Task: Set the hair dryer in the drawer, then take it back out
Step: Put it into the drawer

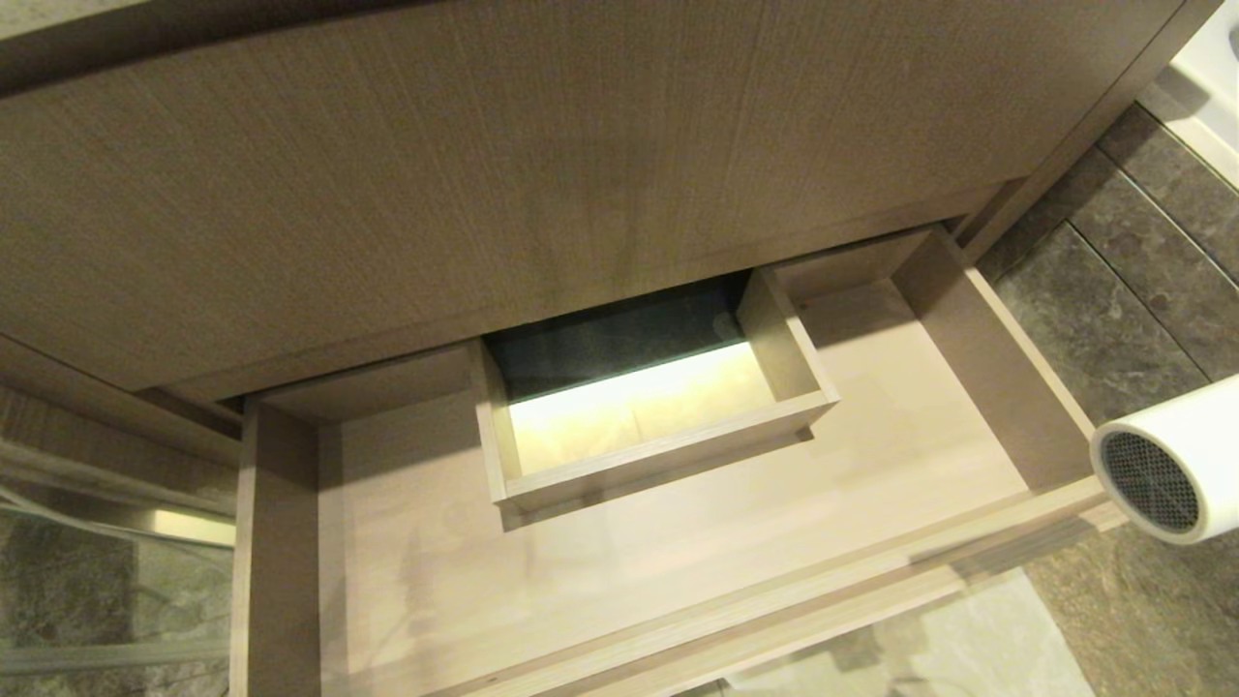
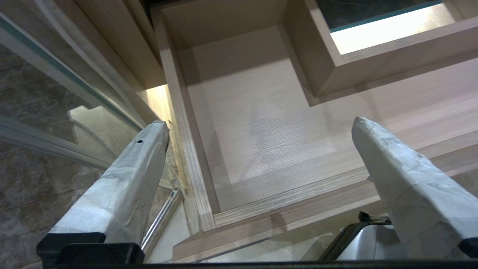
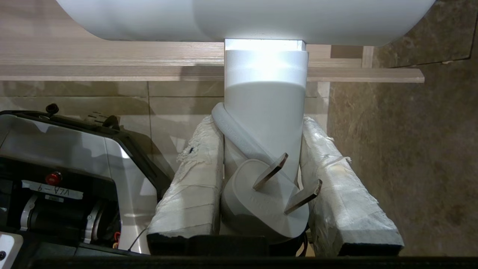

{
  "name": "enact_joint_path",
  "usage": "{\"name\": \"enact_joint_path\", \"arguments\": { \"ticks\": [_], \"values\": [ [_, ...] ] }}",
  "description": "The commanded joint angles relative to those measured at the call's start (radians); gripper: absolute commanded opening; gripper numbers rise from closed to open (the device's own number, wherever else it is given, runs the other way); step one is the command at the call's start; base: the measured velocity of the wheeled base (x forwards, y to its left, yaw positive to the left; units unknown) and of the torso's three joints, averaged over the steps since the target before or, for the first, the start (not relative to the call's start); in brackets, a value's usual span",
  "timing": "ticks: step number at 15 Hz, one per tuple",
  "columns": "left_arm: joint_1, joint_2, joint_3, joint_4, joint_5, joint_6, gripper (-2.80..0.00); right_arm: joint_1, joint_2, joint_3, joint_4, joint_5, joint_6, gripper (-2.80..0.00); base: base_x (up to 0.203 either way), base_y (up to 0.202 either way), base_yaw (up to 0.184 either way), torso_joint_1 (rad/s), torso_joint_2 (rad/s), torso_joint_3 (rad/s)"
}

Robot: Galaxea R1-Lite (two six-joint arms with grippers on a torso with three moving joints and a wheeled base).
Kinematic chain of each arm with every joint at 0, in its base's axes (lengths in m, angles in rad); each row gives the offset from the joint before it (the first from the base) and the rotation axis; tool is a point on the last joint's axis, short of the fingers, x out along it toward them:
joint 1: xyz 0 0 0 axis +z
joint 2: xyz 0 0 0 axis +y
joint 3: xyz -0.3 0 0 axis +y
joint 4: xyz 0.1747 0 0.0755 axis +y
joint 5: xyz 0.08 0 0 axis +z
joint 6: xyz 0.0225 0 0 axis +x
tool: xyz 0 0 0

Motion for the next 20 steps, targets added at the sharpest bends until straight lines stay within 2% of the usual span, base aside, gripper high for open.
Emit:
{"name": "enact_joint_path", "arguments": {
  "ticks": [1,20],
  "values": [
    [0.0,0.0,0.0,0.0,0.0,0.0,0.0,0.0,0.002,0.001,0.001,0.001,-0.003,-2.8,0.0,0.0,0.0,-0.013,0.06,0.027],
    [0.0,0.0,0.0,0.0,0.0,0.0,0.0,0.0,-0.031,0.045,0.018,0.001,0.009,-2.8,0.0,0.0,0.0,-0.001,0.0,0.001]
  ]
}}
